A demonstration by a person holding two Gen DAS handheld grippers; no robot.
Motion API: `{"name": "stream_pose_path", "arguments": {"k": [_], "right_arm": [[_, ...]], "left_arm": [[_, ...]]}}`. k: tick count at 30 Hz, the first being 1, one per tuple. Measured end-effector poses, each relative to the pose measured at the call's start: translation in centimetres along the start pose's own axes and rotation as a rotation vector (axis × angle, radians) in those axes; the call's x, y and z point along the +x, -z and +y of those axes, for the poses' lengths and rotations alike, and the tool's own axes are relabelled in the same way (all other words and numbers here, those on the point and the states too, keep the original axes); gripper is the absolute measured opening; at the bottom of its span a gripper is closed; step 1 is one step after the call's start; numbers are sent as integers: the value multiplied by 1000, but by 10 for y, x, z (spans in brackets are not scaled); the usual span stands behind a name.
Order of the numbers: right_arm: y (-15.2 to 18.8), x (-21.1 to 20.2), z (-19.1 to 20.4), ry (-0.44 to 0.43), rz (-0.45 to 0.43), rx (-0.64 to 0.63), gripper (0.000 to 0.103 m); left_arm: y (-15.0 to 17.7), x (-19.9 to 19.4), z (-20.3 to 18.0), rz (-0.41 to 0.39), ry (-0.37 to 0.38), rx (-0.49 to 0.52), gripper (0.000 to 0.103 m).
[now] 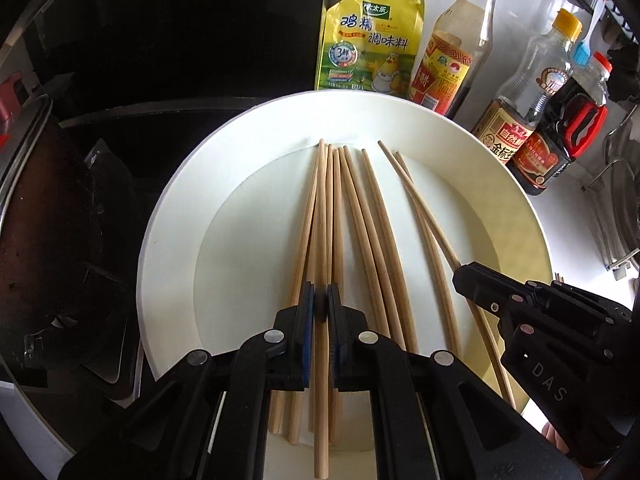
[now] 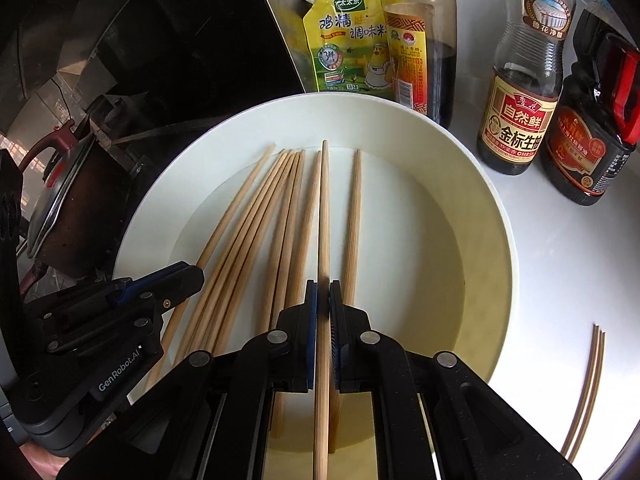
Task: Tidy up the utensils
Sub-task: 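Carry the right tool's chopstick into the basin while the left tool carries its own, then open the right tool in the basin while the left tool releases its chopstick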
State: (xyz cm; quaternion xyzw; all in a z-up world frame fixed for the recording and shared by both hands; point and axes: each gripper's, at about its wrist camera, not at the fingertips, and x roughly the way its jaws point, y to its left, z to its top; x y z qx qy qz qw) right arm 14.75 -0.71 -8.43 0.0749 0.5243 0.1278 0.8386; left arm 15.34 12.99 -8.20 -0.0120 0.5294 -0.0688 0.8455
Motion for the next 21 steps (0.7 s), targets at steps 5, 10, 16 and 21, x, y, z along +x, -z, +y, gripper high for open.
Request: {"name": "stream_pose_path", "arguments": {"k": [5, 10, 16, 21], "right_arm": [[1, 6, -1, 14, 14, 10, 6], [-2, 2, -1, 40, 5, 4, 19], [0, -16, -4, 32, -33, -9, 22], [8, -29, -6, 27, -46, -19, 26]], "left_arm": [[0, 9, 5, 20, 7, -7, 7], [-3, -1, 9, -7, -2, -20, 39], [-2, -20, 15, -49, -30, -53, 65], [6, -34, 16, -67, -50, -66, 71]]}}
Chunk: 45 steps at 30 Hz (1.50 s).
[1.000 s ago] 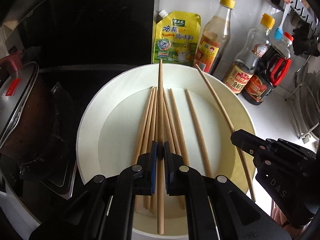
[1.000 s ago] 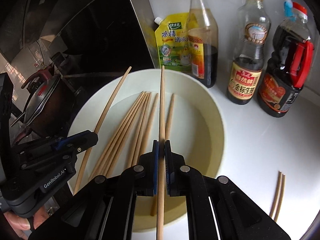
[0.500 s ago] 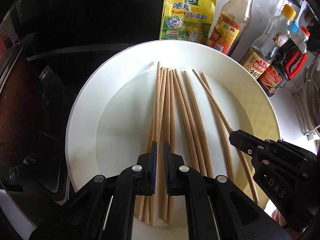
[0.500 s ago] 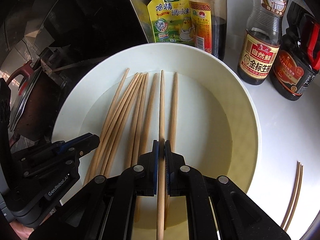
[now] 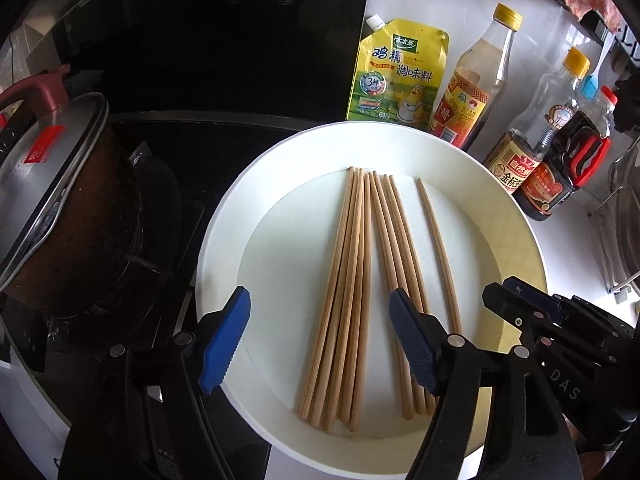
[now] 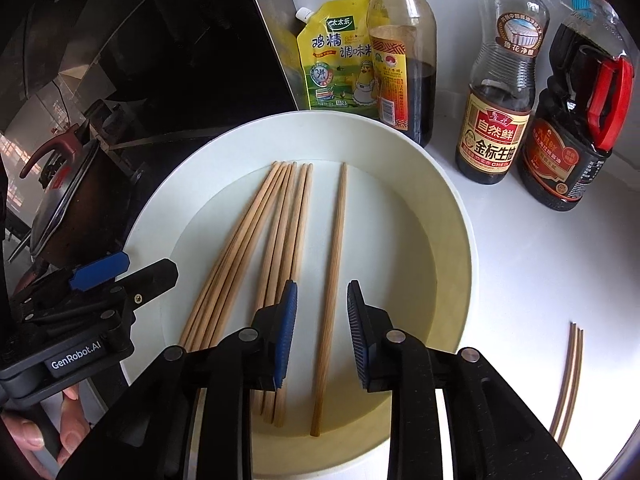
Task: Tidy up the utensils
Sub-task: 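Open the right tool in the basin while the left tool releases its chopstick, then withdraw both tools from the basin toward the last two chopsticks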
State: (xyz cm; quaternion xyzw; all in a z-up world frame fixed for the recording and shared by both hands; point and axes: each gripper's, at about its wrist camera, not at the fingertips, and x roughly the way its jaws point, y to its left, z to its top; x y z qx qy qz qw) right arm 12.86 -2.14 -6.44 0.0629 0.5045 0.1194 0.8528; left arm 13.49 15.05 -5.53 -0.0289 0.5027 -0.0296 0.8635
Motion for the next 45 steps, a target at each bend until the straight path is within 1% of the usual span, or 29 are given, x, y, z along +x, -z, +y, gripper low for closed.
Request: {"name": "stream_pose_path", "arguments": {"k": [2, 7, 9, 14, 20, 21, 23, 28, 35, 39, 42, 45], "right_arm": [[4, -6, 0, 0, -8, -8, 31], [13, -25, -1, 13, -32, -19, 34], [18, -34, -2, 18, -45, -23, 38], [33, -56, -9, 30, -71, -23, 40], [54, -82, -24, 62, -101, -21, 46], [57, -86, -28, 67, -104, -18, 47], [64, -93, -37, 72, -108, -4, 48], [84, -108, -65, 105, -109, 35, 49], [109, -128, -112, 162, -108, 103, 49], [126, -137, -140, 205, -109, 134, 50], [139, -139, -160, 227, -102, 155, 51], [151, -136, -177, 260, -82, 163, 51]], "left_arm": [[4, -6, -1, -5, -7, 0, 72], [15, -23, -8, -21, -9, -4, 74], [20, -29, -12, -28, -9, -3, 76], [33, -46, -26, -41, -6, 12, 78], [48, -61, -48, -56, -2, 35, 80], [50, -62, -52, -58, -1, 41, 80], [55, -66, -63, -64, 4, 56, 82], [66, -69, -91, -61, 28, 94, 84], [83, -69, -137, -47, 65, 155, 84], [91, -66, -161, -40, 87, 178, 87], [97, -62, -179, -36, 97, 197, 87], [104, -55, -196, -31, 97, 215, 89]]}}
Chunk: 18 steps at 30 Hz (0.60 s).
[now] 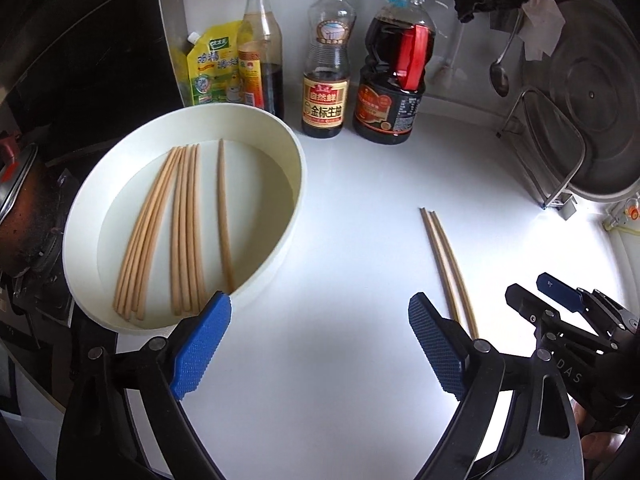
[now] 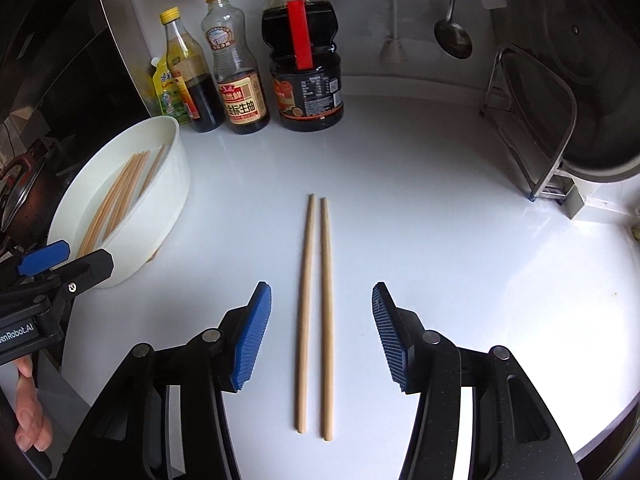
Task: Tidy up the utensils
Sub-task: 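Withdraw both tools from the basin toward the last two chopsticks, then lower the right tool onto one chopstick while the left tool separates the other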
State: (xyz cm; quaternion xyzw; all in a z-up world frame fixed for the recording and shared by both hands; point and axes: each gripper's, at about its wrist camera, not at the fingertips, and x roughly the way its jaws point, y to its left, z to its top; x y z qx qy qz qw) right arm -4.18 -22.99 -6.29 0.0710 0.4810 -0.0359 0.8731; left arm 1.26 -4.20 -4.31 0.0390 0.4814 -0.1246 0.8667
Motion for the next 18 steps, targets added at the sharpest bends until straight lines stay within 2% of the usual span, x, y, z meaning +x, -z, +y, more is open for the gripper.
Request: {"name": "stream_pose_path", "arguments": {"k": [8, 18], "right_arm": [[26, 36, -23, 1, 69, -1, 51], [35, 63, -21, 4, 88, -51, 51]], "left_arm": [[15, 28, -33, 50, -6, 29, 90], [17, 48, -41, 62, -26, 13, 90]]}}
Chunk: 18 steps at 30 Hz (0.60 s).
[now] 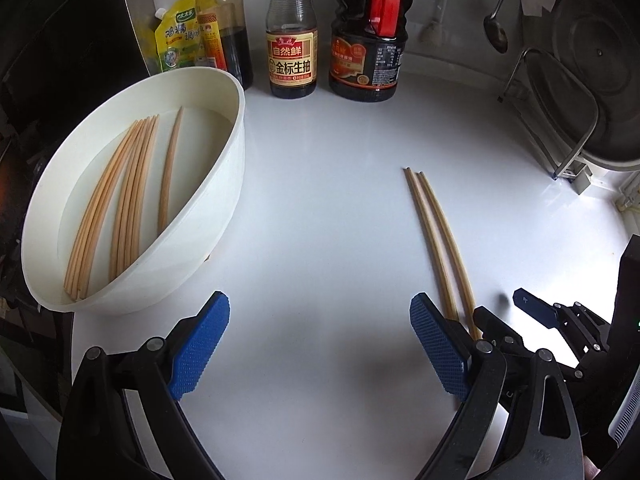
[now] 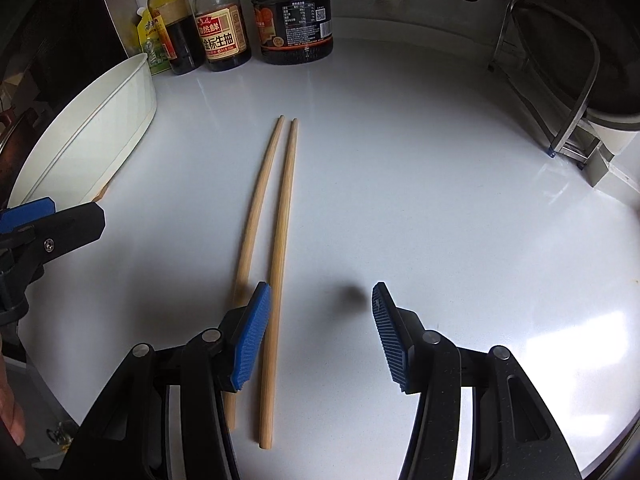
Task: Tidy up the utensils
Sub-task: 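Lower the right tool onto one chopstick while the left tool separates the other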
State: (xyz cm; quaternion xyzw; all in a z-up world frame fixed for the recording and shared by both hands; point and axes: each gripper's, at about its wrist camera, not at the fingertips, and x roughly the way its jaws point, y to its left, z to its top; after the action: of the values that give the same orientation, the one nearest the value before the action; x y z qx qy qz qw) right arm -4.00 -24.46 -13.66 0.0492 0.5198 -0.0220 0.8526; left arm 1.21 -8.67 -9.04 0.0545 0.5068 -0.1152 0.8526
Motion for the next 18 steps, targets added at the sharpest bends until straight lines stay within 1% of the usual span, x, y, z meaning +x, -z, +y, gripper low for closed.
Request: {"name": "stream_pose_path", "arguments": {"k": [3, 9, 12, 16, 18], "right_arm": [[0, 2, 2, -7, -6, -18, 51], [0, 5, 3, 13, -15, -70, 51], [1, 6, -3, 22, -27, -80, 51], [0, 7, -15, 18, -35, -84, 51], [-3, 10, -21, 19, -37, -90, 51]], "left_arm": [[-1, 4, -1, 1, -3, -9, 90], [0, 13, -8, 13, -7, -16, 90], [2, 18, -11, 23, 1, -47, 90], [6, 27, -20, 45, -7, -32, 90], [7, 30, -23, 49, 1, -37, 90]]}}
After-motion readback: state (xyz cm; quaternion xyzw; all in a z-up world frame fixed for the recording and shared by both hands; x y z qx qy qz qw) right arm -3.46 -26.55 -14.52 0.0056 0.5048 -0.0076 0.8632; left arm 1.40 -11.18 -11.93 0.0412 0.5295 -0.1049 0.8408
